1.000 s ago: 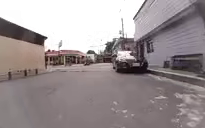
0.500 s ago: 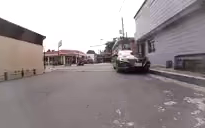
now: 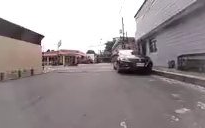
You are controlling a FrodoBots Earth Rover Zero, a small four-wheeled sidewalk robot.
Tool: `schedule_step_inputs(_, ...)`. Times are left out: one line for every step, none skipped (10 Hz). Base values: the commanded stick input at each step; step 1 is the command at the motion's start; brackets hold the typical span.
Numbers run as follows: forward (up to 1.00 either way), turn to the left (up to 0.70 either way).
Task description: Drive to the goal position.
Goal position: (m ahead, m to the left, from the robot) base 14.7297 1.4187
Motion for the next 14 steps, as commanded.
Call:
schedule_step_inputs(0.50, 0.04)
schedule_step_inputs(0.50, 0.04)
schedule_step_inputs(0.50, 0.04)
schedule_step_inputs(0.50, 0.04)
schedule_step_inputs(0.50, 0.04)
schedule_step_inputs(0.50, 0.04)
schedule_step_inputs(0.50, 0.04)
schedule_step_inputs(0.50, 0.04)
schedule_step_inputs(0.50, 0.04)
schedule_step_inputs(0.50, 0.04)
schedule_step_inputs(0.50, 0.04)
schedule_step_inputs(0.50, 0.04)
schedule_step_inputs(0.50, 0.04)
schedule_step_inputs(0.50, 0.04)
